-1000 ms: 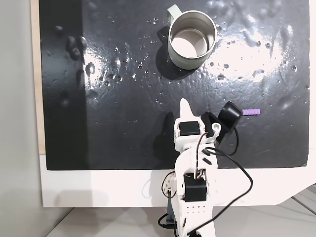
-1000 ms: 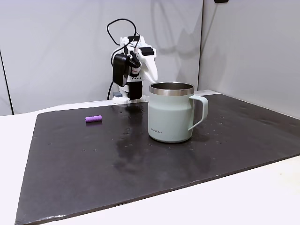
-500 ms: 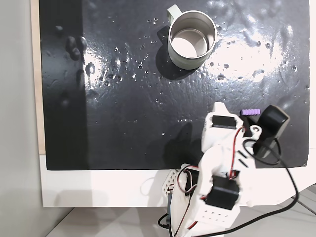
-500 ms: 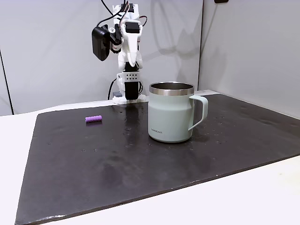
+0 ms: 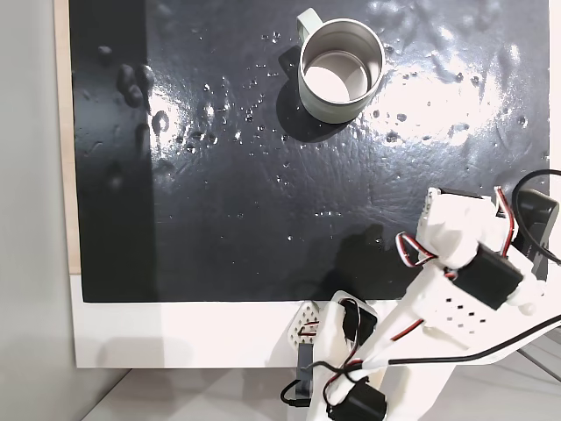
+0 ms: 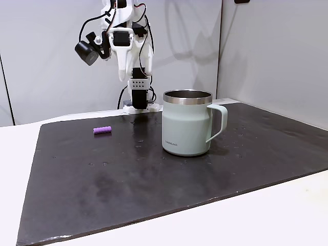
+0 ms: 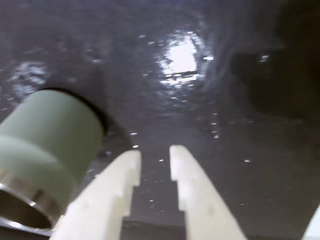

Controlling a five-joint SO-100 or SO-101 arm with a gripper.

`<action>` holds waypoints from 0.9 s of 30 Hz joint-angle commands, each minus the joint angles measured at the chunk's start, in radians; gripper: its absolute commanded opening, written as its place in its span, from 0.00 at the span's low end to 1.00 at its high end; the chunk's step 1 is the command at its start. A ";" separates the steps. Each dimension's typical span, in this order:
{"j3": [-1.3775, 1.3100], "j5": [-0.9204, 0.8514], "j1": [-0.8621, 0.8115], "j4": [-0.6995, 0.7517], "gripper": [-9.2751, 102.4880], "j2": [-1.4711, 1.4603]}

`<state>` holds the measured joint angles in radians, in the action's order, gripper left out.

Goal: Grasp a pengrip and put it in the cup.

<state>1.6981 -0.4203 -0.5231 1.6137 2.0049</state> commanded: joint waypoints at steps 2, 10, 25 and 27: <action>-0.072 -0.087 -0.052 0.028 0.23 -0.052; -0.115 -0.186 -0.192 0.015 0.30 -0.155; -0.074 -0.233 -0.242 -0.206 0.29 -0.327; -0.074 -0.235 -0.241 -0.222 0.29 -0.359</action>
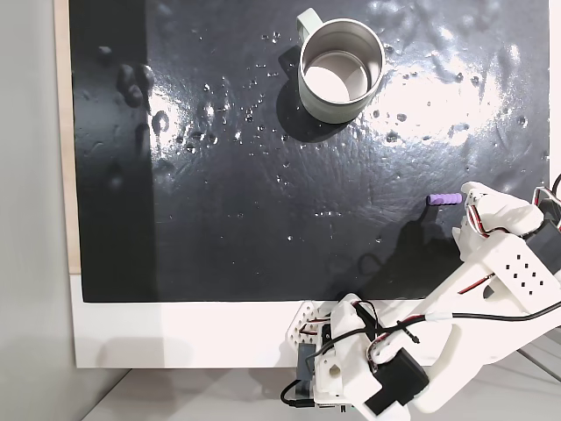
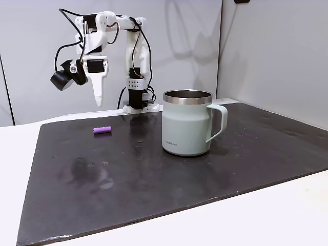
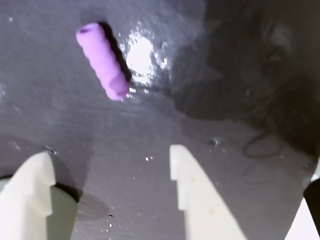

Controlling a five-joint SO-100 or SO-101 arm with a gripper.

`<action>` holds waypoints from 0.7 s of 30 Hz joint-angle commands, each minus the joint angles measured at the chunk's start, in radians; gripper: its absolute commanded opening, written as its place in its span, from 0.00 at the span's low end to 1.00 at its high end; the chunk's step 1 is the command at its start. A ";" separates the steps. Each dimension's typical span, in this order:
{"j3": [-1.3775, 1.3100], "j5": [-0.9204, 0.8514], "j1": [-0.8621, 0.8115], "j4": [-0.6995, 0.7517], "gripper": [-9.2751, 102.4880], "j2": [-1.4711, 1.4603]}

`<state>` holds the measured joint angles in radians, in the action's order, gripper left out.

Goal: Grasp a pengrip and put it in the cup.

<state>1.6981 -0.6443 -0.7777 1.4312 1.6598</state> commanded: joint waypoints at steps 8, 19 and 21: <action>-0.063 -0.014 0.032 -0.120 0.28 -0.133; -0.061 -0.003 0.069 -0.147 0.27 -0.241; -0.061 -0.003 0.067 -0.147 0.27 -0.252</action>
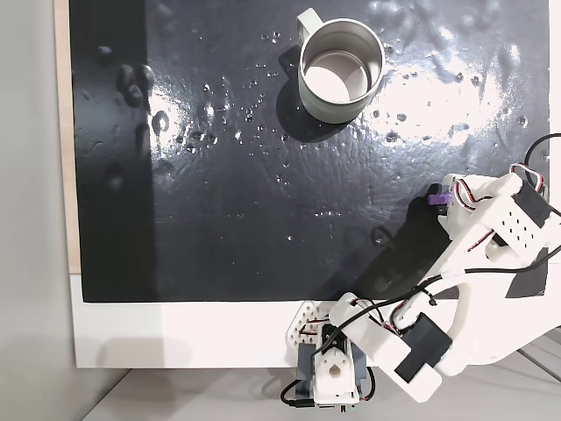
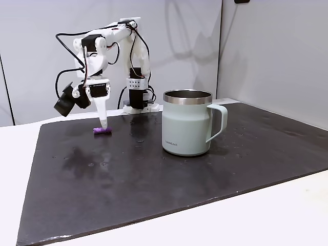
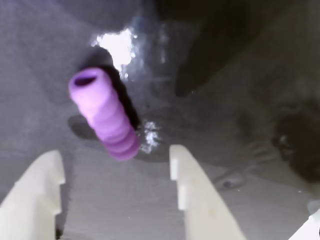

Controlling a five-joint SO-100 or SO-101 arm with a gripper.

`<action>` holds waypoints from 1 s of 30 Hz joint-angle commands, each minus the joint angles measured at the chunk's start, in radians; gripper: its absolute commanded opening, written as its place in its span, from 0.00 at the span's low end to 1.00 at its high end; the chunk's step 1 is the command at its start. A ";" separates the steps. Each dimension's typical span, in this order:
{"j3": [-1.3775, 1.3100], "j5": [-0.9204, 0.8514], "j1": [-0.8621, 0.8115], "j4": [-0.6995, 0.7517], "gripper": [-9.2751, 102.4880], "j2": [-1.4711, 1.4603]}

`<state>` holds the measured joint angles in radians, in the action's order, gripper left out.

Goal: Grasp a pengrip and put it in the cup.

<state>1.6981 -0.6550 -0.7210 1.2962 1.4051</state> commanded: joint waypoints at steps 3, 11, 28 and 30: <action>-0.063 0.000 -0.002 -0.015 0.27 -0.012; -0.064 -0.029 -0.037 -0.034 0.25 -0.066; -0.135 -0.006 -0.026 0.044 0.08 -0.035; -0.195 0.008 -0.012 0.112 0.08 0.031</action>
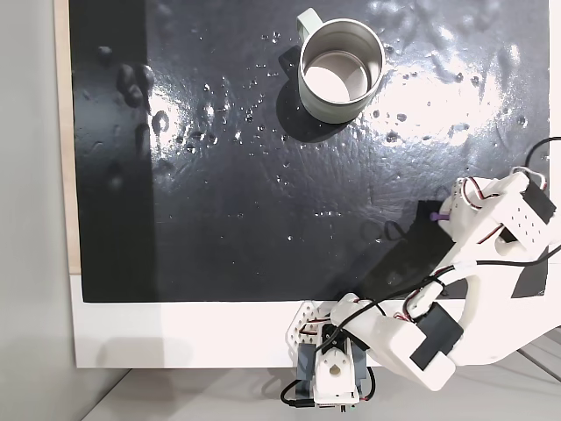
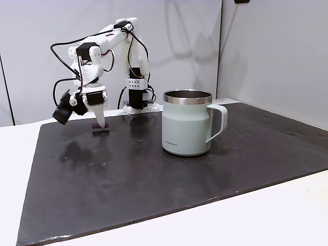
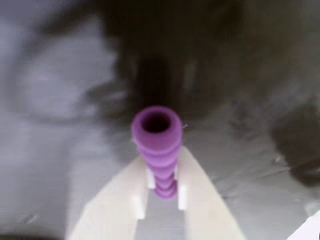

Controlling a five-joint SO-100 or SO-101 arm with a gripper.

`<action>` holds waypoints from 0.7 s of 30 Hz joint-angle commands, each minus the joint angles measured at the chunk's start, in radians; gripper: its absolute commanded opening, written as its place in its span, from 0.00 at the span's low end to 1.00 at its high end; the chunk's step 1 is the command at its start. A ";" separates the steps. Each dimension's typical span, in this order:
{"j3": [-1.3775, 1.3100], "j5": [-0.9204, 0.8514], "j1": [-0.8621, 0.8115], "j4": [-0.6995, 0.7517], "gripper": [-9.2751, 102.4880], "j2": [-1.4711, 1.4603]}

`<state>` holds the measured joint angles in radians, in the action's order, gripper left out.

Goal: Grasp a pengrip and put it in the cup.

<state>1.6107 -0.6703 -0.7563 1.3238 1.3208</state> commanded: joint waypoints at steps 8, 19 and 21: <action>-0.376 0.034 0.029 0.348 0.08 0.265; -0.459 0.037 0.041 0.365 0.08 0.528; -0.485 0.043 0.049 0.365 0.08 0.546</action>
<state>1.2042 -0.6397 -0.7286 1.6812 1.7948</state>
